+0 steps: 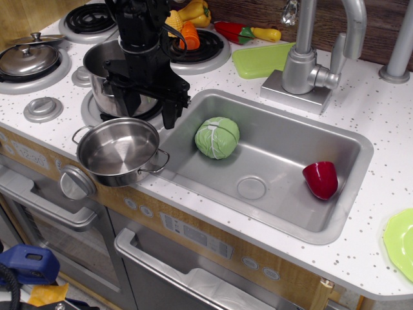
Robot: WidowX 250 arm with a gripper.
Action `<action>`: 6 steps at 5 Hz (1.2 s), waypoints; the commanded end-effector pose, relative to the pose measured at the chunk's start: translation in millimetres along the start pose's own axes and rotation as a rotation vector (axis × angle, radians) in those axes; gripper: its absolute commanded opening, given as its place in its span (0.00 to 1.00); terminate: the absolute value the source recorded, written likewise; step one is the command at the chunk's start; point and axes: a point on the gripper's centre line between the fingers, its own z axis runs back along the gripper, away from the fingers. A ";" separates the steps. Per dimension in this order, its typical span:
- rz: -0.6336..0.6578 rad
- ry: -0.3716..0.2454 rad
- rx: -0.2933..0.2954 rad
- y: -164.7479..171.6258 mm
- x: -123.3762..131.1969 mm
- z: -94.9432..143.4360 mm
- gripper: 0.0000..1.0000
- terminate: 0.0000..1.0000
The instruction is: Put pan in sink
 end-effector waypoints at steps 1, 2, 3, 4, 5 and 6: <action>0.071 -0.009 -0.014 12.6 -1.4 -9.2 1.00 0.00; 0.086 0.005 -0.008 13.5 -6.0 -10.9 1.00 0.00; 0.104 0.011 -0.016 9.1 -12.2 -13.5 1.00 0.00; 0.109 0.008 -0.027 5.6 -15.0 -17.2 1.00 0.00; 0.108 -0.003 -0.043 2.9 -14.8 -24.6 1.00 0.00; 0.109 -0.006 -0.076 -1.9 -13.0 -34.8 1.00 0.00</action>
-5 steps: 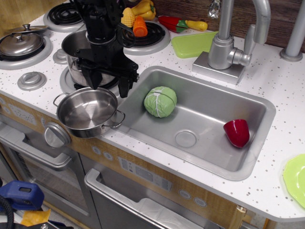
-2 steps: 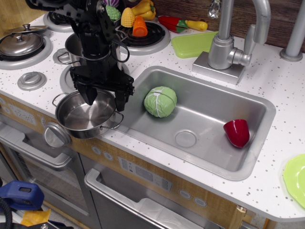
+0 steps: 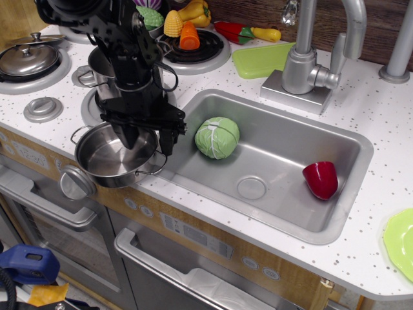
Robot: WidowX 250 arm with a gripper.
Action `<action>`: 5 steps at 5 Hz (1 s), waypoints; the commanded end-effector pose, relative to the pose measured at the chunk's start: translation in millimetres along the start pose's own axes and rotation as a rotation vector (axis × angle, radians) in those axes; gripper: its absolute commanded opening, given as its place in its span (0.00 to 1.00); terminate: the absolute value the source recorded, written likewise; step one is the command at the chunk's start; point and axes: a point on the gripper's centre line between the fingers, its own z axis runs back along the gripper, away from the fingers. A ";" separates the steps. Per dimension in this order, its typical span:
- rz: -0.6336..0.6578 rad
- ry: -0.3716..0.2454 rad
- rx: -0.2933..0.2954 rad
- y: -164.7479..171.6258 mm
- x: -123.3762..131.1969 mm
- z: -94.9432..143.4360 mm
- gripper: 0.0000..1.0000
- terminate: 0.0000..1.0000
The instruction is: Put pan in sink
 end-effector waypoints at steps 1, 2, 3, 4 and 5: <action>0.003 -0.033 -0.027 -4.7 7.4 -4.7 0.00 0.00; 0.008 -0.033 -0.016 -11.4 3.6 -1.2 0.00 0.00; 0.029 -0.020 0.008 -24.6 -0.7 14.3 0.00 0.00; 0.035 -0.007 0.034 -42.3 2.7 33.1 0.00 0.00; 0.036 -0.006 0.069 -68.8 12.9 45.6 0.00 0.00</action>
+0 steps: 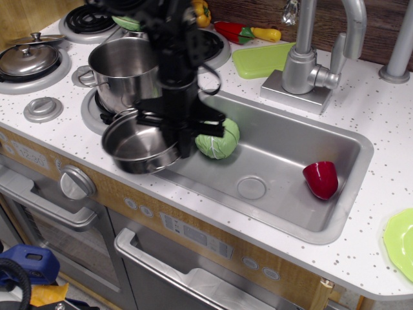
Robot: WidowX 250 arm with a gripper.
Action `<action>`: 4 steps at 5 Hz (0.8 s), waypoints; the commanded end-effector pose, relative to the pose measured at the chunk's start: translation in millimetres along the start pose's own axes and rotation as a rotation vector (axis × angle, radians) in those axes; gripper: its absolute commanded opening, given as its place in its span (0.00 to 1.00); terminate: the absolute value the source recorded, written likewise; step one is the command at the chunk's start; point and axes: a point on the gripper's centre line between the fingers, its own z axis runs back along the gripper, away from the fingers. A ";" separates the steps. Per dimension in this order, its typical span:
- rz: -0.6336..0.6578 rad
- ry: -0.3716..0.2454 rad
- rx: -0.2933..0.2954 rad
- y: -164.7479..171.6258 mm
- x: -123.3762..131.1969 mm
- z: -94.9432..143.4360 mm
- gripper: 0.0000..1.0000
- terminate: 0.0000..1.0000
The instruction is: Put pan in sink
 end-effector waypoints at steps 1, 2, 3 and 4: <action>-0.014 -0.082 0.001 -38.5 24.6 25.8 0.00 0.00; -0.029 -0.129 -0.044 -63.4 32.0 6.4 0.00 0.00; -0.033 -0.168 -0.076 -74.9 28.3 -13.8 0.00 0.00; -0.040 -0.201 -0.091 -81.2 22.1 -23.0 1.00 0.00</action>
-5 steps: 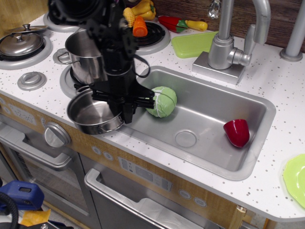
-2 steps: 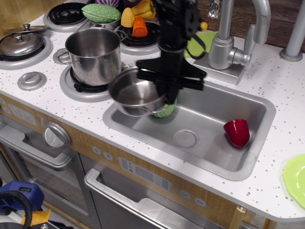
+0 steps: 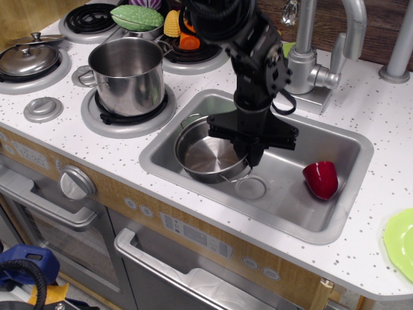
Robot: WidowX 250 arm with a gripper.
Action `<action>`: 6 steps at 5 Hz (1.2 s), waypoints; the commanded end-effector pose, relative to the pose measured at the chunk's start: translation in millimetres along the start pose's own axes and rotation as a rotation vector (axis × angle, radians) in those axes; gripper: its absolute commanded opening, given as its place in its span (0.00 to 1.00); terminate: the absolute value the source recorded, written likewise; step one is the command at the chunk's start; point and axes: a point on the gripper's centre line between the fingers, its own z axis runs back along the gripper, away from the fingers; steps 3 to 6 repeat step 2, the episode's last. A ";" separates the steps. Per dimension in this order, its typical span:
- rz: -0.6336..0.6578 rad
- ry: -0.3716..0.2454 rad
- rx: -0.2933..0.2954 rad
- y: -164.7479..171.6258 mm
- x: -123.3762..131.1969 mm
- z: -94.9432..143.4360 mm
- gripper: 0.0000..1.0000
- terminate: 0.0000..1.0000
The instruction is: Put pan in sink
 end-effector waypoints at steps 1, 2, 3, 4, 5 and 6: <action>-0.009 -0.050 -0.022 -7.5 5.1 7.4 1.00 0.00; -0.009 -0.050 -0.022 -7.5 5.1 7.4 1.00 1.00; -0.009 -0.050 -0.022 -7.5 5.1 7.4 1.00 1.00; -0.009 -0.050 -0.022 -7.5 5.1 7.4 1.00 1.00; -0.009 -0.050 -0.022 -7.5 5.1 7.4 1.00 1.00; -0.009 -0.050 -0.022 -7.5 5.1 7.4 1.00 1.00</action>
